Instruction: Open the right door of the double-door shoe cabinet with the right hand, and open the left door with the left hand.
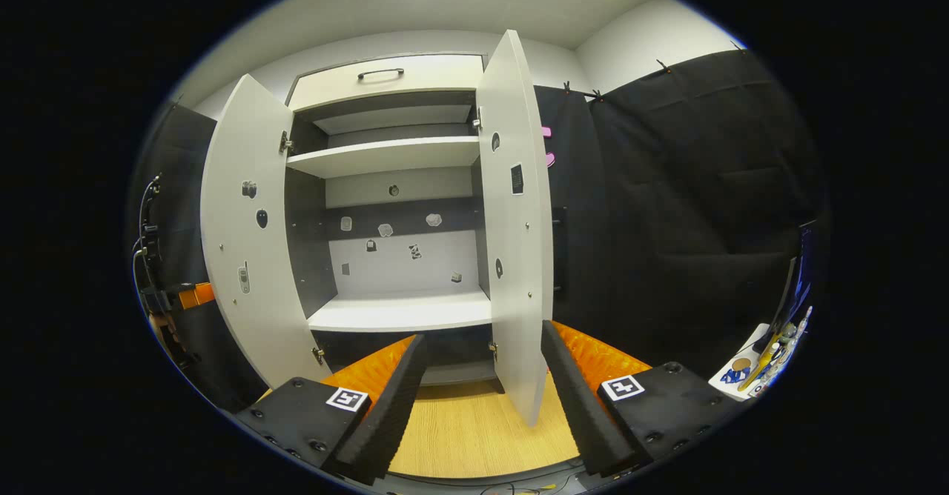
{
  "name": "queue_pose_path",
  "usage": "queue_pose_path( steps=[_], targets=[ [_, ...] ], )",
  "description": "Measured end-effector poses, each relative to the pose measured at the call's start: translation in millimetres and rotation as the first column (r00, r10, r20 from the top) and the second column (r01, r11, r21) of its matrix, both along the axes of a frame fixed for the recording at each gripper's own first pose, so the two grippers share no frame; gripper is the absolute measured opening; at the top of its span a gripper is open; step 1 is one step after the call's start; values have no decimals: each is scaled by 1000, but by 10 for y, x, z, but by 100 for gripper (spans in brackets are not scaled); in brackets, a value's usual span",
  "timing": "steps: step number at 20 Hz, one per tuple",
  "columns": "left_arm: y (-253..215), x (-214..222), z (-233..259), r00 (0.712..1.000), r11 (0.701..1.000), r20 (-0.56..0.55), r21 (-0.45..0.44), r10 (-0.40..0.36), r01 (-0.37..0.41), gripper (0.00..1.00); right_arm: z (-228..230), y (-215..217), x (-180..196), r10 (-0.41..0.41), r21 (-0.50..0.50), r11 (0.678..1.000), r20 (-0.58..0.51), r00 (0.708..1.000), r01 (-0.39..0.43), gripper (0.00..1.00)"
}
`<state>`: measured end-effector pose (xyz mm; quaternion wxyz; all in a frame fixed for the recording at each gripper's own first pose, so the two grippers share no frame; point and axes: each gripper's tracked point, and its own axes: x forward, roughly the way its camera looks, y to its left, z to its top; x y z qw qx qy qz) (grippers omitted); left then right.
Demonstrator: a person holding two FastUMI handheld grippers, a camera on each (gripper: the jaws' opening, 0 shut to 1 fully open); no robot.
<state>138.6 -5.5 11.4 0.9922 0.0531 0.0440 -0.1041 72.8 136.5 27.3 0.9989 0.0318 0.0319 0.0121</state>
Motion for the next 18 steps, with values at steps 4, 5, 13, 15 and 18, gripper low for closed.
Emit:
queue_pose_path(
  steps=[4, 5, 13, 15, 18],
  targets=[
    [132, -26, -20, 1000, 1000, -6, -4, 9, -9, 2, -21, 90, 52, 17, 2, 1000, -5, 1000, -17, 99],
    [127, -48, -6, 1000, 1000, -7, -18, 8, -9, 2, -27, 109, 63, 20, 3, 1000, -5, 1000, -20, 99],
    [188, -429, -1, 998, 999, -53, 6, 36, -36, 0, -27, 129, 93, 47, -13, 999, -8, 999, -47, 89],
    [227, -613, 80, 997, 998, -38, 16, 60, -60, 1, -12, 98, 101, 45, -19, 999, -4, 999, -45, 89],
    [191, -898, 174, 997, 996, -21, 35, 79, -78, 2, 1, 59, 91, 49, -23, 999, 1, 999, -49, 89]
  ],
)
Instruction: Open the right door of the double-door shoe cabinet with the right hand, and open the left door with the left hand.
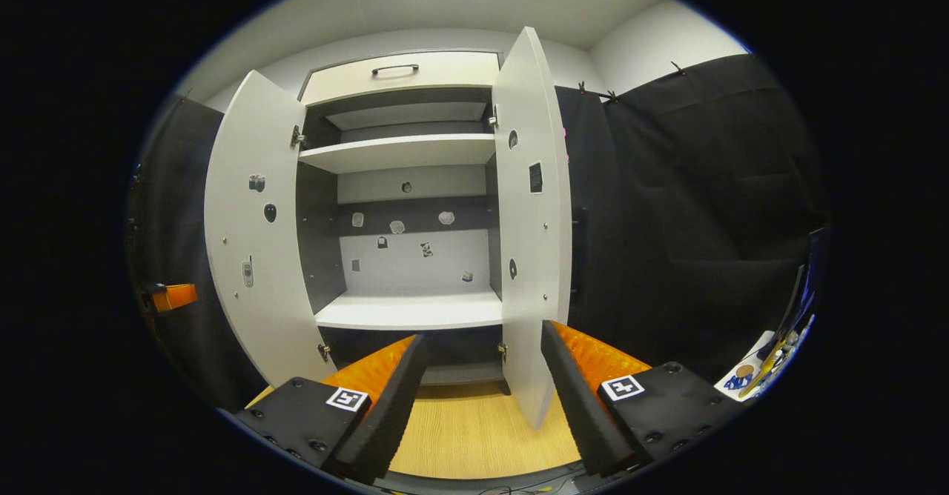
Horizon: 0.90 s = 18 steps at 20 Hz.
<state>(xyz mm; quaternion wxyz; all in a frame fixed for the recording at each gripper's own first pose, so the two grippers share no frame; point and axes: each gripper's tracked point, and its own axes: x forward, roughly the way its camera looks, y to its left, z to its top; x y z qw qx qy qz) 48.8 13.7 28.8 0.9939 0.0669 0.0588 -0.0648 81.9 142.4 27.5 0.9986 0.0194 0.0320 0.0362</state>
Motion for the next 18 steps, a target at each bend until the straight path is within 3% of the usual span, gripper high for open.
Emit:
queue_pose_path(
  steps=[1, 2, 4, 5, 6, 7, 9, 10, 11, 14, 16, 18],
  targets=[
    [-23, -79, 49, 1000, 1000, 8, 2, 3, -3, 2, 2, -9, -1, 1, -1, 1000, 1, 1000, -1, 98],
    [-54, -160, 98, 1000, 1000, 18, 1, 4, -4, 2, -1, -8, -5, 2, -1, 1000, 0, 1000, -2, 89],
    [-205, -334, 152, 999, 1000, 28, -6, -25, 26, 7, -12, -4, 0, 6, 2, 1000, -1, 1000, -6, 89],
    [-273, -397, 188, 999, 999, 36, -7, -37, 38, 11, -17, 7, -5, 11, 5, 1000, -3, 1000, -11, 99],
    [-328, -449, 230, 998, 999, 47, -6, -44, 44, 19, -32, 19, -8, 15, 5, 1000, -5, 1000, -15, 99],
    [-387, -499, 264, 997, 999, 58, -10, -46, 47, 18, -44, 28, -5, 17, 3, 1000, -8, 1000, -17, 89],
    [-495, -565, 274, 996, 998, 66, -30, -52, 54, 27, -67, 59, -15, 23, -1, 1000, -11, 1000, -23, 89],
    [-534, -599, 285, 996, 998, 71, -46, -50, 53, 31, -78, 75, -18, 25, -1, 1000, -11, 1000, -25, 99],
    [-556, -610, 287, 996, 997, 74, -60, -44, 48, 35, -91, 84, -26, 27, 0, 1000, -12, 1000, -27, 99],
    [-539, -629, 278, 997, 998, 78, -67, 2, 3, 59, -132, 121, -52, 35, 1, 999, -20, 999, -35, 99],
    [-534, -638, 339, 994, 998, 106, -60, 23, -17, 63, -139, 143, -62, 38, -6, 999, -18, 999, -38, 98],
    [-574, -648, 335, 993, 998, 114, -63, 22, -14, 77, -148, 160, -80, 40, -12, 999, -19, 999, -41, 99]
  ],
)
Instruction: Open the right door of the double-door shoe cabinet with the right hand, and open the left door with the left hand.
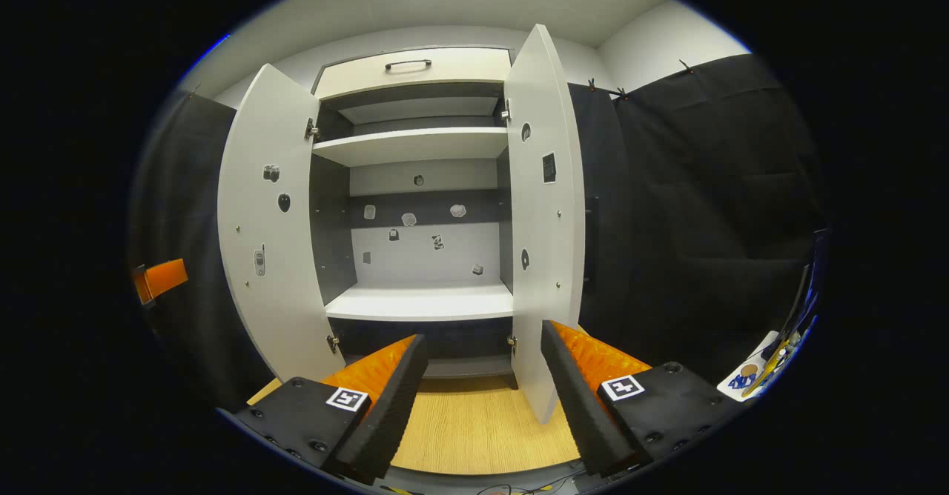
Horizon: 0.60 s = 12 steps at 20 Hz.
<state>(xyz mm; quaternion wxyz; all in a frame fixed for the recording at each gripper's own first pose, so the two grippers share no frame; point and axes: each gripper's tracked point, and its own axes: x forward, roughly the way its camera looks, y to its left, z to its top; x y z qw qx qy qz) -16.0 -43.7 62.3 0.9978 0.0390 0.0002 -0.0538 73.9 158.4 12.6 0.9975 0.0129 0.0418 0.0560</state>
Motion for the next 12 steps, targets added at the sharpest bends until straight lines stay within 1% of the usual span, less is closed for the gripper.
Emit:
queue_pose_path(
  steps=[1, 2, 3, 4, 6, 12],
  targets=[
    [-12, -6, -6, 1000, 1000, -3, -4, -2, 2, 81, -1, 2, -1, 0, 2, 1000, 0, 1000, 0, 99],
    [-19, -5, -23, 1000, 1000, -8, -8, -2, 2, 89, 0, 14, -13, 2, 6, 1000, 0, 1000, -2, 99],
    [-4, -3, -34, 1000, 1000, -12, -7, 2, -2, 86, 3, 28, -16, 3, 9, 1000, 0, 1000, -3, 99],
    [-5, 5, -46, 1000, 1000, -16, -4, 2, -2, 91, 5, 36, -22, 3, 10, 1000, 1, 1000, -3, 99],
    [19, -6, -53, 1000, 1000, -16, 4, 8, -8, 94, 15, 23, -27, -5, 6, 1000, 7, 1000, 5, 99],
    [82, 16, -18, 1000, 1000, -5, -6, 23, -23, 94, 33, 27, -60, -11, 11, 1000, 7, 1000, 11, 99]
  ],
)
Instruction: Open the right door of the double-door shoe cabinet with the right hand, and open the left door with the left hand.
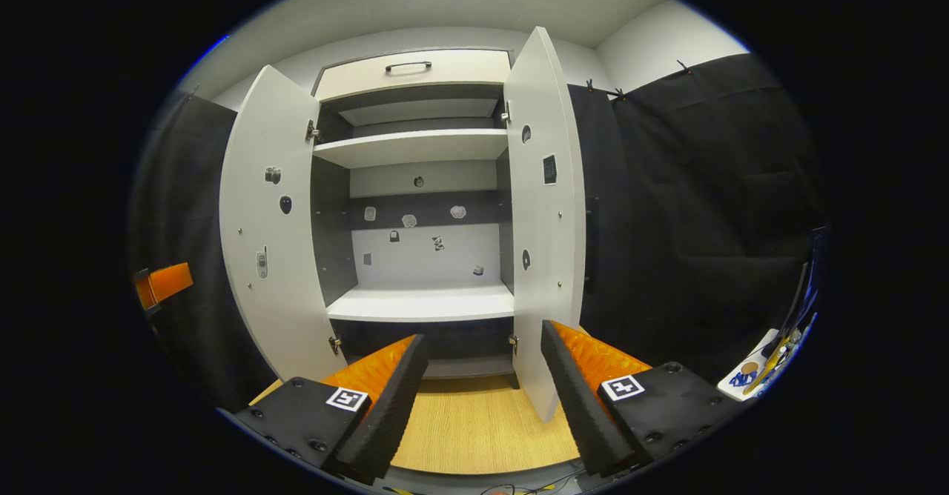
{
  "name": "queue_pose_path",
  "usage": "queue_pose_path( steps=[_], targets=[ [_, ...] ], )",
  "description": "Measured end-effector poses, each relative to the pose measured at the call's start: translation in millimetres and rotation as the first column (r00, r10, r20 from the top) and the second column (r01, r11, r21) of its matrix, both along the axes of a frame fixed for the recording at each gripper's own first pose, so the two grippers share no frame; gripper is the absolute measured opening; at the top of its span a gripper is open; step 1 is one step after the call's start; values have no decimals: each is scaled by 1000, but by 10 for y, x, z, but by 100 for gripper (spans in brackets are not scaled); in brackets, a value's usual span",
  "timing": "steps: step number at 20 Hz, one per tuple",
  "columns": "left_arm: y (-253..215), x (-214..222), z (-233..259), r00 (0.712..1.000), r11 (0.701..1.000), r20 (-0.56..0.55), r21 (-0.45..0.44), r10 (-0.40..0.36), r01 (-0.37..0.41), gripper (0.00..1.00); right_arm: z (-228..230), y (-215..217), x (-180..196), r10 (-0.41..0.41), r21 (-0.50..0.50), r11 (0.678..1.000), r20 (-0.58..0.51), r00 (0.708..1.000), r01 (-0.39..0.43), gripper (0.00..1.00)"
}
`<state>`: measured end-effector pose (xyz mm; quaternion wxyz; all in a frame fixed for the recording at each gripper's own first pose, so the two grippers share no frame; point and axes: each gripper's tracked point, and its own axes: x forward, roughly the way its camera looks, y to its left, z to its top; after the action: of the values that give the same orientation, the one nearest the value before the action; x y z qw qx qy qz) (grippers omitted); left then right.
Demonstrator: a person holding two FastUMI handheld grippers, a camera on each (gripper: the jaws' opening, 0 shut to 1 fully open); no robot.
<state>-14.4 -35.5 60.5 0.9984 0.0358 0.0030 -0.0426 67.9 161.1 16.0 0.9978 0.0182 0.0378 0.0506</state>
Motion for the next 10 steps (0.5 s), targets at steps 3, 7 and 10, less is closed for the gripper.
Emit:
queue_pose_path(
  steps=[3, 7, 10],
  targets=[
    [-29, -7, 13, 1000, 1000, 3, 5, -8, 8, 94, 59, -68, 1, -16, -1, 1000, 17, 1000, 16, 99],
    [-140, -14, 48, 1000, 1000, 10, -4, -15, 15, 94, 137, -175, 4, -15, -4, 1000, 9, 1000, 15, 99],
    [-216, 2, 85, 1000, 1000, 13, -23, -7, 7, 92, 269, -292, 10, -12, -15, 1000, 27, 1000, 13, 89]
  ],
)
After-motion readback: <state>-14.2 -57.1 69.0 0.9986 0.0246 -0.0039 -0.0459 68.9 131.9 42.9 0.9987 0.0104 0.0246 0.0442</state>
